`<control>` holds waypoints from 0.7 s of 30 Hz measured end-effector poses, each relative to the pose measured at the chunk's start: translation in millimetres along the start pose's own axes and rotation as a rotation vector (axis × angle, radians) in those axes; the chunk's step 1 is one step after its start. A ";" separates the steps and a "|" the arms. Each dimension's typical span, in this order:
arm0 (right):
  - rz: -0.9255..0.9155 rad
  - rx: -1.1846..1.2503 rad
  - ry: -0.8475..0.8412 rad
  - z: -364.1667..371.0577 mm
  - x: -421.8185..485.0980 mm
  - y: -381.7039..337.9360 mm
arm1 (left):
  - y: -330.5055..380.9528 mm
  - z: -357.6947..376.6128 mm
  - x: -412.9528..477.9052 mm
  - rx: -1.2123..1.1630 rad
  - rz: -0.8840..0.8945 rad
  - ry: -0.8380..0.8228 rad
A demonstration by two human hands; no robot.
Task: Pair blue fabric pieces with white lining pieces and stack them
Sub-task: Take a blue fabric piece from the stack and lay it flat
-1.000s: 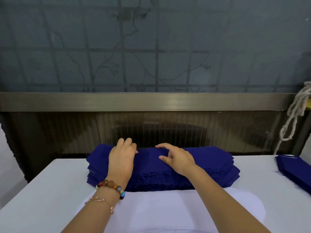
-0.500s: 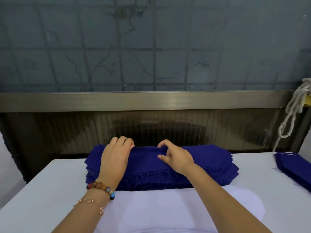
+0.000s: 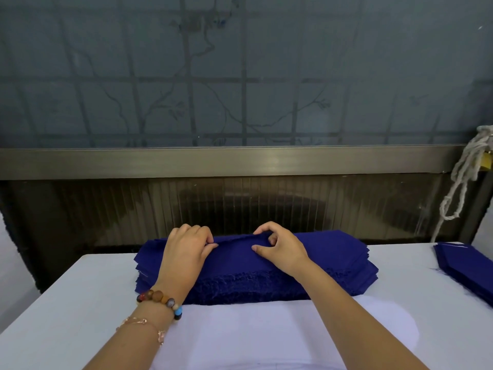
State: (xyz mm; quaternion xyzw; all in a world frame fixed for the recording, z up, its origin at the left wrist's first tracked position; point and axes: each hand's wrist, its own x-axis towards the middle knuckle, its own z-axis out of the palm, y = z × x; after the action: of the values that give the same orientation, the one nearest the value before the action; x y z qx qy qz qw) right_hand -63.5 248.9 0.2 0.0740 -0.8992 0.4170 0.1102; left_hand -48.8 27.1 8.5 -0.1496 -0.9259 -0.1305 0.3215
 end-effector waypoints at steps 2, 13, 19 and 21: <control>0.073 0.085 0.015 -1.2 2.4 -0.8 | 0.2 2.5 -1.0 0.036 -0.023 -0.004; 0.288 0.065 0.183 7.1 10.6 -9.4 | 6.5 0.0 5.1 0.223 0.110 -0.068; 0.248 0.013 0.251 12.9 5.9 -11.0 | 3.0 -1.8 3.6 0.323 0.166 -0.060; 0.251 0.016 0.254 13.1 5.4 -11.4 | 1.7 -4.0 2.0 0.367 0.213 -0.036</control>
State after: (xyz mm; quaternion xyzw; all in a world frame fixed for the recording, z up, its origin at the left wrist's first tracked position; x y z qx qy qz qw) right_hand -67.9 231.3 1.7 -0.0910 -0.8769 0.4406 0.1694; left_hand -47.5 27.7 13.0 -0.1875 -0.9187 0.0778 0.3387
